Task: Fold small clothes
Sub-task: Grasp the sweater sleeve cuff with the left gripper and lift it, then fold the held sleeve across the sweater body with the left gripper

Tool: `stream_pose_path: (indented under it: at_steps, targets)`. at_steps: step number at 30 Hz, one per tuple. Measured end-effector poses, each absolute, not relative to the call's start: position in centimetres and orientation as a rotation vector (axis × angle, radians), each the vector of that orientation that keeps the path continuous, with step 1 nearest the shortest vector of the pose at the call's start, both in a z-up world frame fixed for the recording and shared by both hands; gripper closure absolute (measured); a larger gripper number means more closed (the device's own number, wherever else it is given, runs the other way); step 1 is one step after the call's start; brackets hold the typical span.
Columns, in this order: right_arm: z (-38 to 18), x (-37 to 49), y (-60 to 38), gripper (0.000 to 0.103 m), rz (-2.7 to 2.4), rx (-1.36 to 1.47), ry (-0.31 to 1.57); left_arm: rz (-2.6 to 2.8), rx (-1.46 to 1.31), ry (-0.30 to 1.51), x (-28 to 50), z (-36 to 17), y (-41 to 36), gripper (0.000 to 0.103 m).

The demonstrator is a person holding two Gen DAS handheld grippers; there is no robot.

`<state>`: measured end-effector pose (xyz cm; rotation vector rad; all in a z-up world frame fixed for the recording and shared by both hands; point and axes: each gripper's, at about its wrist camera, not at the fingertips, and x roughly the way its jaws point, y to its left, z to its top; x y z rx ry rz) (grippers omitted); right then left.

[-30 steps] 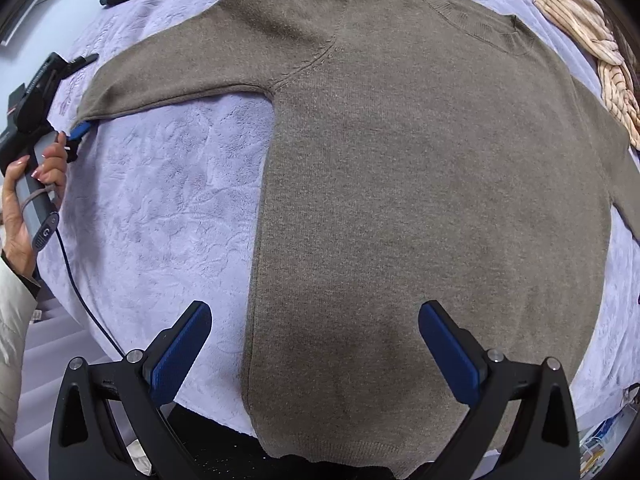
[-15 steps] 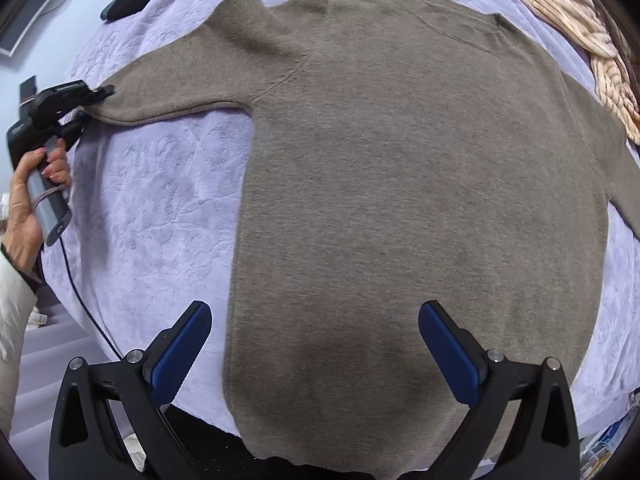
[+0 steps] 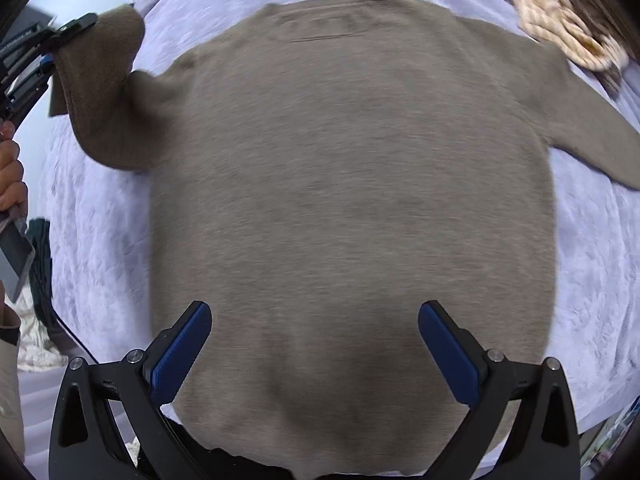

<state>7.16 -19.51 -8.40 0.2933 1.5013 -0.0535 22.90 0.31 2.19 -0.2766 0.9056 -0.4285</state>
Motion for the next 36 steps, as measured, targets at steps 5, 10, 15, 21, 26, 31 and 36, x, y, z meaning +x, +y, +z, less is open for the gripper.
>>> stream_pose_path:
  at_steps: [5, 10, 15, 21, 26, 31, 36]
  targets:
    - [-9.1, 5.2, -25.4, 0.0, -0.149, 0.35, 1.5, -0.489, -0.142, 0.98, 20.8, -2.2, -10.4, 0.093]
    - [-10.7, 3.4, -29.3, 0.0, -0.226, 0.409, 1.52, -0.481, 0.044, 1.133, 18.4, -8.2, -16.7, 0.092]
    - [-11.6, 3.3, -30.2, 0.0, -0.238, 0.411, 1.532, -0.469, 0.09, 1.178, 16.4, -9.8, -16.4, 0.088]
    - [-10.3, 6.2, -29.0, 0.0, -0.217, 0.332, 1.497, -0.442, 0.038, 1.122, 15.7, -5.4, -12.2, 0.01]
    - [-8.5, 11.7, -25.0, 0.0, -0.117, 0.154, 1.429, -0.304, 0.008, 1.117, 14.8, -3.8, -6.2, 0.009]
    - [-8.3, 17.8, -19.1, 0.0, 0.038, -0.098, 1.311, -0.119, 0.056, 1.17, 14.1, -6.2, -0.8, 0.009]
    - [-10.0, 22.1, -13.4, 0.0, 0.151, -0.442, 1.168, -0.001, 0.108, 1.215, 13.8, -9.6, 1.6, 0.009]
